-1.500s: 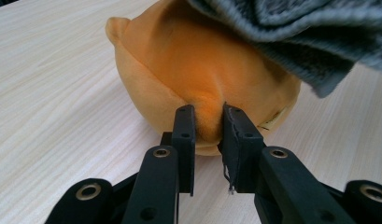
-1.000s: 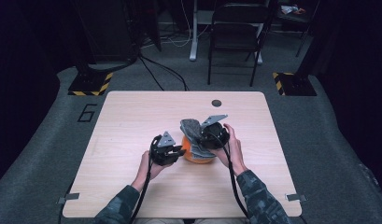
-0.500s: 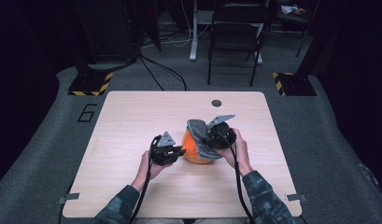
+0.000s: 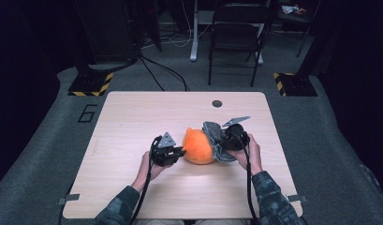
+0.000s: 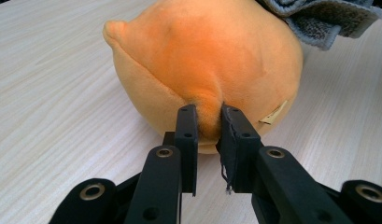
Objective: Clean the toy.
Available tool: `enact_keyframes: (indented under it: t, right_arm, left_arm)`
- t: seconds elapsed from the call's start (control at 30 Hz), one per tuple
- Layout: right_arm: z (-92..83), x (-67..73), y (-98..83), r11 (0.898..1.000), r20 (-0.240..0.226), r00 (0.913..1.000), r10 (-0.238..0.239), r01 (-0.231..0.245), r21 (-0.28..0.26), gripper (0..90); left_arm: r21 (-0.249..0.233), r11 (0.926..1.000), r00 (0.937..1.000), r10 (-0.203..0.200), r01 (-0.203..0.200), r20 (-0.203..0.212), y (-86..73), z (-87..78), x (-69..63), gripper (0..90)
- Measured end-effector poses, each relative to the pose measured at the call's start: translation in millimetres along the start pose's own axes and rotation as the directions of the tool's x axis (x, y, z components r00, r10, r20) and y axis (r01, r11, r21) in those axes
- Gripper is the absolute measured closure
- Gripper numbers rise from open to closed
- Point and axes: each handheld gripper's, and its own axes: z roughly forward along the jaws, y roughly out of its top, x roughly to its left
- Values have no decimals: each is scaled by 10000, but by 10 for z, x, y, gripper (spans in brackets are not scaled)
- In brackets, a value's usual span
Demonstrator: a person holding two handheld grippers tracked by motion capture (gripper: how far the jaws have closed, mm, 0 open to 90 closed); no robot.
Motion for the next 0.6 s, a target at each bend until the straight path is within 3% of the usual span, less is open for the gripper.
enact_keyframes:
  t: [0.3,0.43,0.6]
  right_arm:
    - [47,-135,-62,9965,599,9966,563,-598,587,742]
    - [-61,-126,-6,9975,538,9962,688,-697,147,742]
    - [-199,11,111,9980,-23,9994,345,-345,-530,742]
  left_arm:
    - [-8,10000,10000,-6,6,-22,-2,1,7,774]
    - [1,10000,10000,-27,27,-48,-3,0,11,775]
    - [-20,10000,10000,24,-24,14,10,-4,-5,776]
